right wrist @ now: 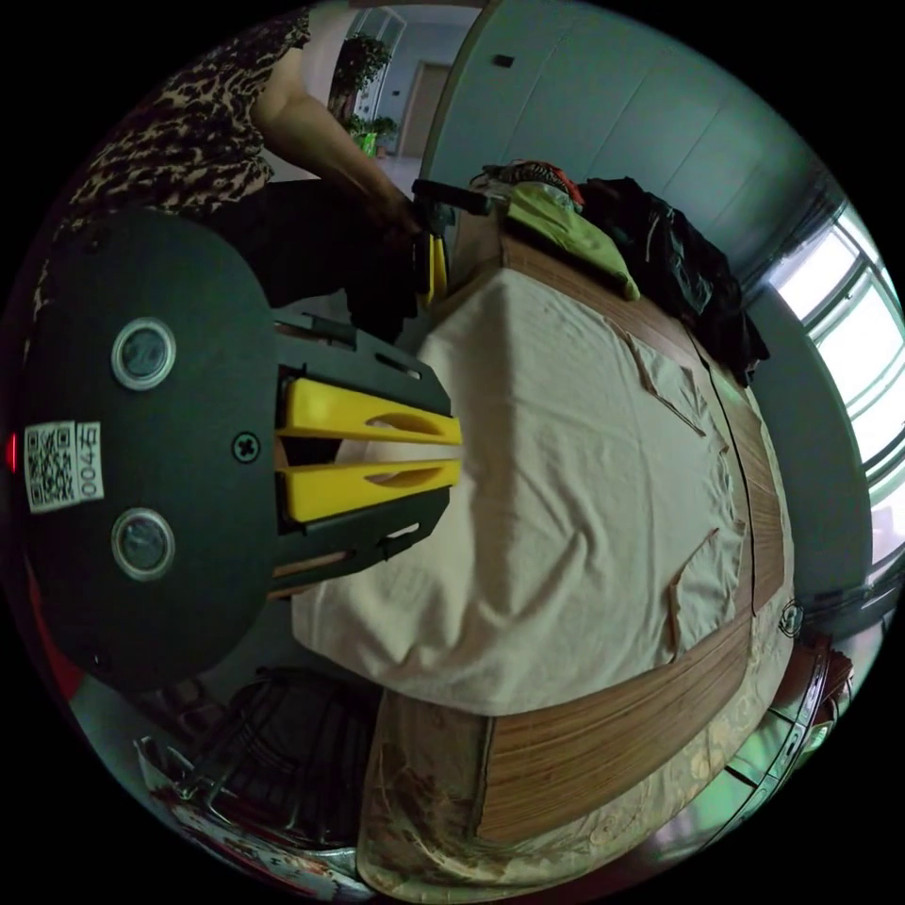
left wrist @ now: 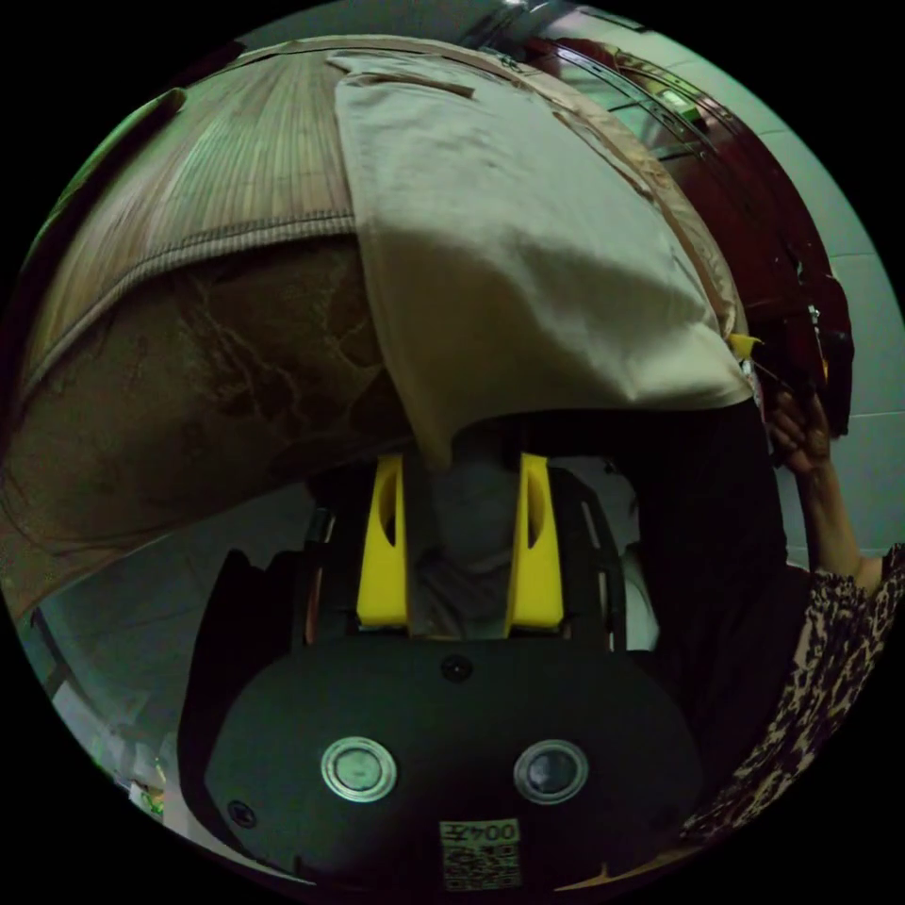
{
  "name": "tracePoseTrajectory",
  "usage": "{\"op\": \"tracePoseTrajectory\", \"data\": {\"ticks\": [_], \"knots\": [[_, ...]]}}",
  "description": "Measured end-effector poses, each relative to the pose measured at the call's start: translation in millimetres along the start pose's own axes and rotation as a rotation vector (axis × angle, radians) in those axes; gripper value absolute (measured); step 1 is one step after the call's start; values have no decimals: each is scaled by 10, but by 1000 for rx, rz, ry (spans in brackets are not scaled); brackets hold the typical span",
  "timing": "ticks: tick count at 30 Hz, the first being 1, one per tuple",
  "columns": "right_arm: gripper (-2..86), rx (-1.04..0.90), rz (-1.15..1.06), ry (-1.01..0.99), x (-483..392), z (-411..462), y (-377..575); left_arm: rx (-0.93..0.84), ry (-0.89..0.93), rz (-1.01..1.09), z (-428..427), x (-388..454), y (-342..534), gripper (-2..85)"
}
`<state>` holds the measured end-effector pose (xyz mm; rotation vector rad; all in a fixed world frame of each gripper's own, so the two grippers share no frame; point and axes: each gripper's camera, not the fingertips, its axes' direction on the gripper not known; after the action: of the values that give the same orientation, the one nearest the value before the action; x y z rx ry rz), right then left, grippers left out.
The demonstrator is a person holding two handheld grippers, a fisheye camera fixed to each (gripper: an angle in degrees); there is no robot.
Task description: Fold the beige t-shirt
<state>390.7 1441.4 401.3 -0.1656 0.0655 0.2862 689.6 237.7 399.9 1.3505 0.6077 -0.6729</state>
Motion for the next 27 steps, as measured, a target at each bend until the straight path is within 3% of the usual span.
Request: {"op": "tracePoseTrajectory", "data": {"ticks": [11,20,27], "knots": [[0,-19,3,56,316,-65,189,58,53,-32,-208,-302,-227,124],[-6,20,53,72,735,-373,418,65,60,-82,-510,-403,-389,46],[6,84,132,54,1317,-781,698,100,161,-98,-1296,-451,-331,33]]}}
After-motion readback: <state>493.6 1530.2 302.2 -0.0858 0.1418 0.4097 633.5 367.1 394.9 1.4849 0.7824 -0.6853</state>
